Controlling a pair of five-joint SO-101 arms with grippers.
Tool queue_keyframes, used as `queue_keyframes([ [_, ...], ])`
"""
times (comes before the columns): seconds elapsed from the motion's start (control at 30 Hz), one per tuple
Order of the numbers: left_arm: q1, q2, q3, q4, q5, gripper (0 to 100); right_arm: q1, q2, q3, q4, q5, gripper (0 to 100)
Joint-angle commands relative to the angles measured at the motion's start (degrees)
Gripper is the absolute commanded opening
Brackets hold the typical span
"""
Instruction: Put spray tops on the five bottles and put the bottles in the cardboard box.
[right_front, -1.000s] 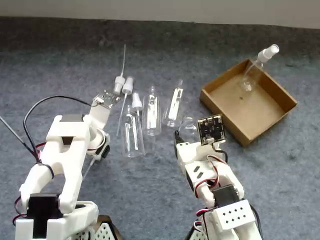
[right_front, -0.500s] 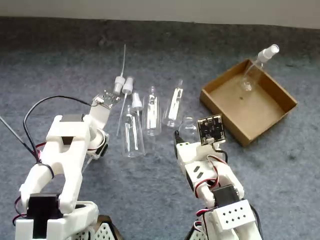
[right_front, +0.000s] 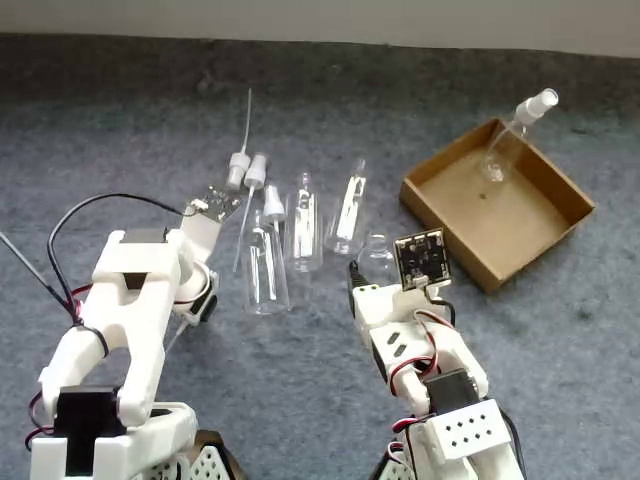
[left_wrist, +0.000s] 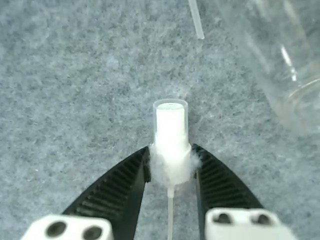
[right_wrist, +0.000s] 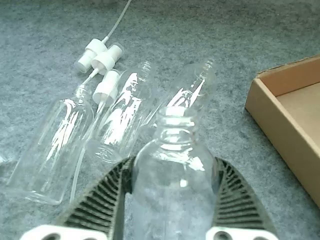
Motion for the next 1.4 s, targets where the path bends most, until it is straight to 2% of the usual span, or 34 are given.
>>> queue_keyframes([
  [0.0, 1.45, 0.04, -2.07, 0.79, -0.62, 9, 0.04, -1.10, -0.66, -1.80, -0.44, 13.2],
  [0.4, 1.45, 0.04, -1.98, 1.14, -0.53, 9, 0.04, -1.10, -0.66, -1.80, -0.44, 13.2],
  [0.6, 1.45, 0.04, -1.98, 1.23, -0.62, 18, 0.04, -1.10, -0.66, -1.80, -0.44, 13.2],
  [0.9, 1.45, 0.04, -1.98, 1.14, -0.62, 12, 0.04, -1.10, -0.66, -1.80, -0.44, 13.2],
  [1.37, 1.45, 0.04, 1.01, 0.79, -0.70, 13, 0.04, -1.10, -0.66, -1.80, -0.44, 13.2],
])
